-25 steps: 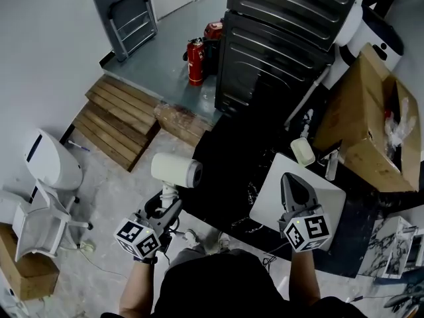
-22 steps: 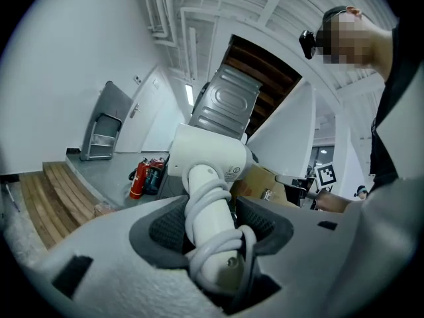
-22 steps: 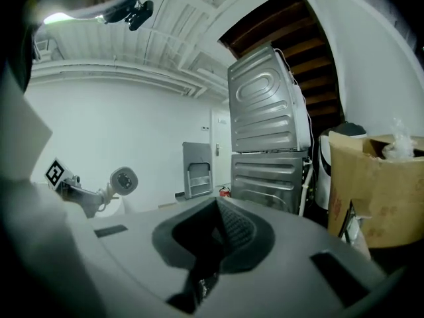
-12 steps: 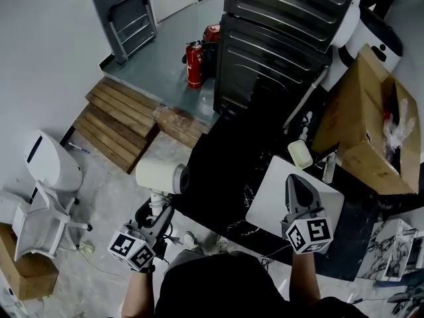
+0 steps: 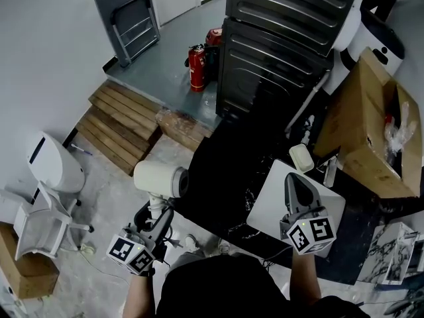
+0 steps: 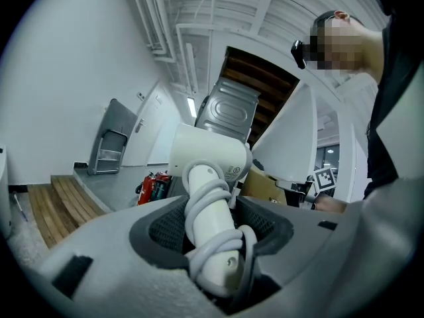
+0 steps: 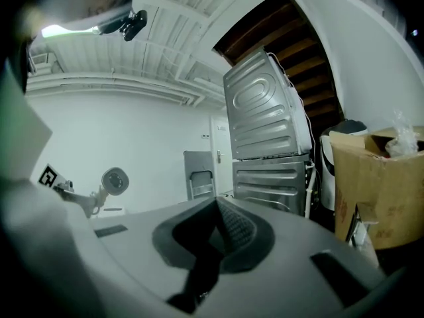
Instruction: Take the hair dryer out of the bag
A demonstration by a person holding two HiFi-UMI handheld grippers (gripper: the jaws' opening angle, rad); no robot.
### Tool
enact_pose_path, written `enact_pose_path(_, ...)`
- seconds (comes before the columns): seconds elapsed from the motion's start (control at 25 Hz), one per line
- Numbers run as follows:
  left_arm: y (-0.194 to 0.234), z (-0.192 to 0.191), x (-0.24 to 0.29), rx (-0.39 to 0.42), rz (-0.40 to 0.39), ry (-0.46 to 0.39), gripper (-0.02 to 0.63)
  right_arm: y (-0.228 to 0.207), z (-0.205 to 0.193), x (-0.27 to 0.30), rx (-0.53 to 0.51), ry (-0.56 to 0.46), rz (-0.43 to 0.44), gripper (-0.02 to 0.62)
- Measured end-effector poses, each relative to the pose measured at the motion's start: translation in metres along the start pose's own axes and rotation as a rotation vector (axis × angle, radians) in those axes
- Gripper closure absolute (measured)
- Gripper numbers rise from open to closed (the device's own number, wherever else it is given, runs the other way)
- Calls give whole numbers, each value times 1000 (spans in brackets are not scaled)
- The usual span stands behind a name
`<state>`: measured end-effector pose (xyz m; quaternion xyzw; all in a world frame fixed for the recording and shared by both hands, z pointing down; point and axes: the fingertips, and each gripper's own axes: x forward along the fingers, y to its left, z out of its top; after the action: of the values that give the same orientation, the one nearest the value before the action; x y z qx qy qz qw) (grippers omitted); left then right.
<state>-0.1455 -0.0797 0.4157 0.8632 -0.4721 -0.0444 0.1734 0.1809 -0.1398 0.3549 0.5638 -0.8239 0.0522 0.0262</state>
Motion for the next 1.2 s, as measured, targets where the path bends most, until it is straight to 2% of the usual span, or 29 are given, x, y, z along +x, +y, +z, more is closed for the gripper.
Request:
enact_pose_path(0.56, 1, 16, 4, 2, -19, -33, 370, 28, 2, 18, -93, 17, 73, 583)
enact_pose_path(1.2, 9, 23, 4, 0, -34, -37, 370, 44, 2, 28, -119, 24, 86, 584)
